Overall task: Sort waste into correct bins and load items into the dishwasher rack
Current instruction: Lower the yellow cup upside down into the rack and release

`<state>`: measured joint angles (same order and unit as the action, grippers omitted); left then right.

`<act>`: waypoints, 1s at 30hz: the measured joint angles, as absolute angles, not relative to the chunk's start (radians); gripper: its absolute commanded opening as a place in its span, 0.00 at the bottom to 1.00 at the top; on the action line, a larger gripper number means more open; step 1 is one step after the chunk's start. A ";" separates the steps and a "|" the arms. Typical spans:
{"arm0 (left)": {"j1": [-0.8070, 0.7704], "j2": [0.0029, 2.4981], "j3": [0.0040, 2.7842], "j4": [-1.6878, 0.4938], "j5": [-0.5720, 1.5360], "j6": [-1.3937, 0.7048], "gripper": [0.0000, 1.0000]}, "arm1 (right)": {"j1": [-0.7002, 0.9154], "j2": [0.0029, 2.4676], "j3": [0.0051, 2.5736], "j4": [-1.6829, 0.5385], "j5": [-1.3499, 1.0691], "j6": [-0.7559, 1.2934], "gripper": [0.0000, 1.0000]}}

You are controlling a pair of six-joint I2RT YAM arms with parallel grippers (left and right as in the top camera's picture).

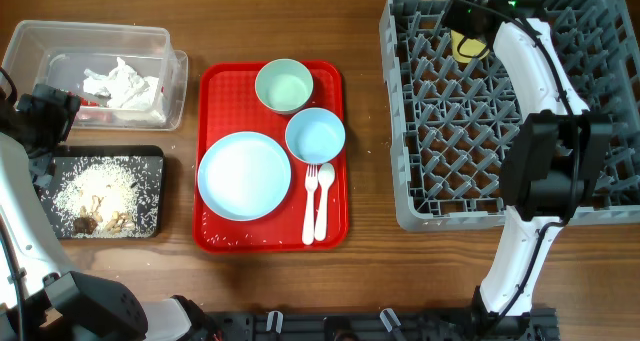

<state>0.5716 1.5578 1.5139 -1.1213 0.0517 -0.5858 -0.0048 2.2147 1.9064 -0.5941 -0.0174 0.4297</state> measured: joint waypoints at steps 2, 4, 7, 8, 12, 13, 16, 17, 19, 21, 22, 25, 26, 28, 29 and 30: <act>0.572 1.558 1.514 -1.121 0.052 -0.586 1.00 | -0.004 2.214 1.909 -0.606 0.002 0.443 0.04; 0.572 1.558 1.514 -1.121 0.052 -0.586 1.00 | -0.002 2.210 1.919 -0.637 0.029 0.460 0.04; 0.572 1.558 1.514 -1.121 0.052 -0.586 1.00 | -0.003 2.180 1.920 -0.704 0.093 0.478 0.04; 0.572 1.558 1.514 -1.121 0.052 -0.585 1.00 | -0.006 2.170 1.920 -0.728 0.112 0.480 0.04; 0.572 1.558 1.514 -1.121 0.052 -0.586 1.00 | -0.010 2.123 1.919 -0.798 0.160 0.487 0.04; 0.572 1.558 1.514 -1.121 0.052 -0.586 1.00 | -0.011 2.110 1.919 -0.806 0.165 0.489 0.04; 0.572 1.558 1.514 -1.121 0.052 -0.585 1.00 | -0.011 2.064 1.919 -0.814 0.164 0.490 0.04; 0.572 1.558 1.514 -1.121 0.052 -0.586 1.00 | -0.011 2.046 1.919 -0.805 0.155 0.489 0.04; 0.572 1.558 1.514 -1.121 0.052 -0.585 1.00 | -0.011 2.030 1.919 -0.751 0.120 0.485 0.04; 0.572 1.558 1.514 -1.121 0.052 -0.585 1.00 | -0.011 2.032 1.919 -0.701 0.085 0.481 0.04; 0.572 1.558 1.514 -1.121 0.052 -0.586 1.00 | -0.011 2.033 1.919 -0.691 0.078 0.481 0.04; 0.572 1.558 1.514 -1.121 0.052 -0.586 1.00 | -0.011 2.058 1.919 -0.664 0.066 0.481 0.05; 0.572 1.558 1.514 -1.121 0.052 -0.586 1.00 | -0.011 2.078 1.919 -0.665 0.062 0.481 0.04; 0.572 1.558 1.514 -1.121 0.052 -0.586 1.00 | -0.011 2.103 1.919 -0.680 0.059 0.481 0.04; 0.572 1.558 1.514 -1.121 0.052 -0.585 1.00 | -0.011 2.118 1.919 -0.695 0.060 0.480 0.04; 0.572 1.558 1.514 -1.121 0.052 -0.586 1.00 | -0.011 2.129 1.919 -0.701 0.060 0.480 0.04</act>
<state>0.5716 1.5578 1.5139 -1.1213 0.0517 -0.5858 -0.0113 2.1292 1.9190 -0.7010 0.0601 0.4801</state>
